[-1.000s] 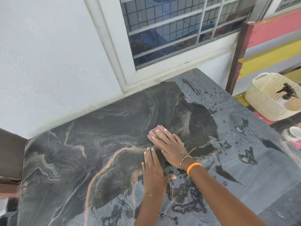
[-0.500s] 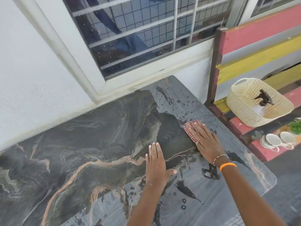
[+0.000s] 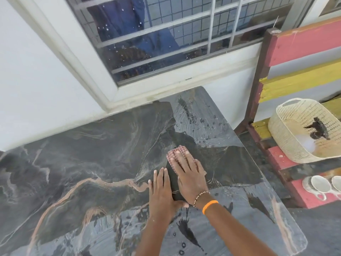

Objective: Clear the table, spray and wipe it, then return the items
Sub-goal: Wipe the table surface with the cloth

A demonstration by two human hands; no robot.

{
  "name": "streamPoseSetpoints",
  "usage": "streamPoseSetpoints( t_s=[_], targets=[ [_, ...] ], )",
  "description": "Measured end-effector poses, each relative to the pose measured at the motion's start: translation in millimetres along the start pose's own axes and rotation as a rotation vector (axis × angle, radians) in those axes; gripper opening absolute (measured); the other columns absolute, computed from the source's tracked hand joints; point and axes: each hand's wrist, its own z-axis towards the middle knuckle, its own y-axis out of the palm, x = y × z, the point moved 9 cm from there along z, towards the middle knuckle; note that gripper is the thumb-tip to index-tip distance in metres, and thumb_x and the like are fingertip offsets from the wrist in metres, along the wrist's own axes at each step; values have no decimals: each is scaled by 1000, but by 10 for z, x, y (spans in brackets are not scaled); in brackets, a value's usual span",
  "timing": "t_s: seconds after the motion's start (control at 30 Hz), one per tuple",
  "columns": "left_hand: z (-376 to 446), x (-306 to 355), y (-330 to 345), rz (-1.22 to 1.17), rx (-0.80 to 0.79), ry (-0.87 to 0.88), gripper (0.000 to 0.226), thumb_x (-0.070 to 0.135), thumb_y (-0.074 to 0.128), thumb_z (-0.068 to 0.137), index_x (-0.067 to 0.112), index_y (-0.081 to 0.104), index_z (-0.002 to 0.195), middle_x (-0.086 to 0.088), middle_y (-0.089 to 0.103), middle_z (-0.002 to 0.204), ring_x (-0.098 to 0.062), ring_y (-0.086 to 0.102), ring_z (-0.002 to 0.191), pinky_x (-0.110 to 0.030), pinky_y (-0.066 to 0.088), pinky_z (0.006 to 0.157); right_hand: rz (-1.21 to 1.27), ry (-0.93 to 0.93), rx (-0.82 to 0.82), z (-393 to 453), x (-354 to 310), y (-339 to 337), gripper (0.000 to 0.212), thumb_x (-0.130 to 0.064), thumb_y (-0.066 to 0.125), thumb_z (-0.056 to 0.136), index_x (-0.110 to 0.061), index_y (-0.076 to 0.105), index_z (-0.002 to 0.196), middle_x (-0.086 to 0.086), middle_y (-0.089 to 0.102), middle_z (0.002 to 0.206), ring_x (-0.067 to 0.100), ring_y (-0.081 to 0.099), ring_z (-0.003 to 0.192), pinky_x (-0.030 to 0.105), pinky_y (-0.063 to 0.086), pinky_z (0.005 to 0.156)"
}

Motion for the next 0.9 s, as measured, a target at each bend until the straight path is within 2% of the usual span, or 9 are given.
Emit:
streamPoseSetpoints(
  t_s=[0.1, 0.2, 0.3, 0.4, 0.47, 0.57, 0.67, 0.8, 0.9],
  targets=[
    [-14, -78, -27, -16, 39, -83, 126, 81, 44, 59, 10, -11, 147, -4, -11, 158, -25, -17, 144, -41, -9, 116, -45, -210, -65, 173, -115, 49, 67, -14, 50, 82, -28, 30, 144, -2, 30, 154, 24, 24, 143, 49, 28, 112],
    [39, -13, -63, -42, 58, -75, 123, 82, 37, 60, 10, -11, 147, -4, -11, 158, -24, -17, 144, -40, -8, 117, -102, -189, -75, 332, 247, -37, 66, -17, 49, 85, -31, 25, 145, -5, 25, 155, 21, 20, 144, 48, 21, 114],
    [152, 74, -127, -38, 60, -53, 115, 71, 49, 71, 8, -9, 147, -4, -10, 158, -23, -13, 145, -40, -3, 118, -114, 54, -52, 448, 933, -199, 62, -21, 40, 92, -34, 15, 147, -9, 8, 159, 18, 5, 147, 45, 14, 116],
    [217, 115, -130, -14, 32, -47, 112, 65, 54, 74, 7, -7, 147, -6, -9, 158, -23, -1, 146, -38, 8, 118, -74, 372, 53, 237, 1582, -404, 60, -20, 42, 92, -30, 21, 147, -5, 9, 159, 22, 8, 147, 45, 19, 113],
    [226, 124, -126, 4, 31, -50, 111, 64, 54, 75, 7, -7, 147, -6, -10, 158, -22, 1, 146, -37, 10, 118, -20, 533, 108, 73, 1714, -432, 61, -18, 46, 90, -28, 24, 147, -2, 12, 159, 24, 8, 146, 47, 21, 110],
    [240, 113, -94, 5, 19, -59, 111, 63, 54, 75, 7, -9, 147, -5, -12, 157, -21, -1, 146, -36, 8, 119, 27, 637, 161, 32, 1453, -356, 63, -15, 51, 87, -24, 29, 146, 4, 16, 158, 31, 11, 145, 51, 21, 107],
    [250, 99, -91, -8, 10, -67, 112, 63, 55, 74, 8, -9, 147, -4, -14, 157, -20, -3, 146, -35, 6, 119, 9, 483, 152, 325, 941, -263, 61, -20, 50, 88, -27, 29, 145, 4, 18, 158, 31, 12, 145, 51, 24, 105],
    [242, 95, -80, -13, 5, -64, 109, 60, 57, 78, 8, -10, 147, -4, -16, 157, -19, -6, 146, -35, 6, 119, -7, -78, -98, 940, 127, 73, 57, -27, 40, 94, -38, 18, 146, -6, 5, 160, 24, 0, 147, 49, 13, 112],
    [236, 113, -82, -6, 3, -84, 109, 59, 57, 79, 9, -13, 147, -4, -17, 157, -20, -7, 146, -36, 3, 118, -29, -282, -214, 1219, 18, 148, 52, -24, 37, 97, -44, 22, 143, -10, 3, 159, 21, -2, 147, 52, 8, 113]
  ],
)
